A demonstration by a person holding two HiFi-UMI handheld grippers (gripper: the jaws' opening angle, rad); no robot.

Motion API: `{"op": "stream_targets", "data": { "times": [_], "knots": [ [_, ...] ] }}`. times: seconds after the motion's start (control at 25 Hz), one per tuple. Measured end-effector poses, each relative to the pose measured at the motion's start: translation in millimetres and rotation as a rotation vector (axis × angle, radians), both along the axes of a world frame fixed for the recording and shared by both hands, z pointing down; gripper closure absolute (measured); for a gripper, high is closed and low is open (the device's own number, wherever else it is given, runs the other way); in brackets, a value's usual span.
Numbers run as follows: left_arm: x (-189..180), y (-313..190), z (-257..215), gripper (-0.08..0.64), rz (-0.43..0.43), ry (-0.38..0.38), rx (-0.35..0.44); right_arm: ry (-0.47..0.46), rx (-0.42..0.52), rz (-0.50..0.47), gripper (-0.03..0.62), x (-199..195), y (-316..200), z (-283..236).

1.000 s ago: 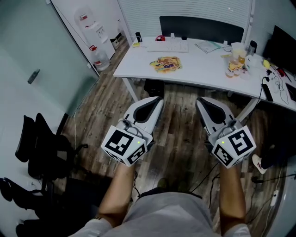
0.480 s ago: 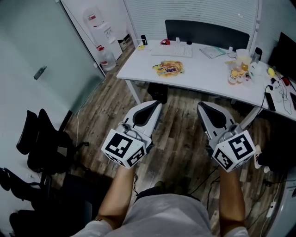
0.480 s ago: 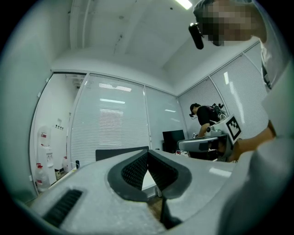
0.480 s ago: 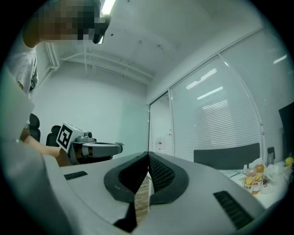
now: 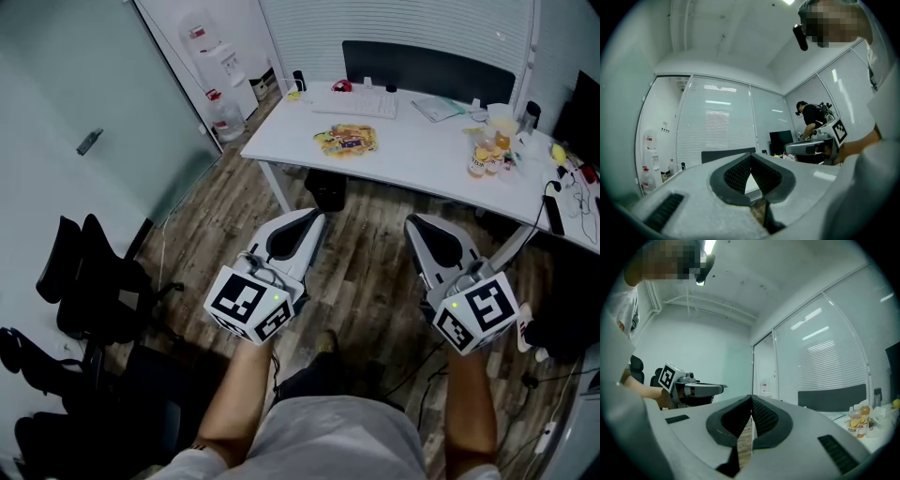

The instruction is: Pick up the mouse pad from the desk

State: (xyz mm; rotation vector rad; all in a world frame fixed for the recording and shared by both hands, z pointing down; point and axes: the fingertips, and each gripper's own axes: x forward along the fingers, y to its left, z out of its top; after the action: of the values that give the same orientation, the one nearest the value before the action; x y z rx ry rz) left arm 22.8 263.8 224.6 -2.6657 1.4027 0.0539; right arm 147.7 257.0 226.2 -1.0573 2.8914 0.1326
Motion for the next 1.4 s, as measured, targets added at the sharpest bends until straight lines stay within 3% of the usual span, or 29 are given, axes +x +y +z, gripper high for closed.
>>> {"op": "stream_targets", "data": {
  "times": [0.52, 1.4],
  "knots": [
    [-27.1, -66.2, 4.8, 0.545, -0.003, 0.025, 0.009, 0.03, -0.002, 0.02, 0.58, -16.4, -60.8, 6.3],
    [-140.3, -266.6, 36.9, 0.545, 0.086, -0.009, -0.038, 0.088, -0.055, 0.117, 0.58, -125.7, -251.3, 27.8]
  ]
}}
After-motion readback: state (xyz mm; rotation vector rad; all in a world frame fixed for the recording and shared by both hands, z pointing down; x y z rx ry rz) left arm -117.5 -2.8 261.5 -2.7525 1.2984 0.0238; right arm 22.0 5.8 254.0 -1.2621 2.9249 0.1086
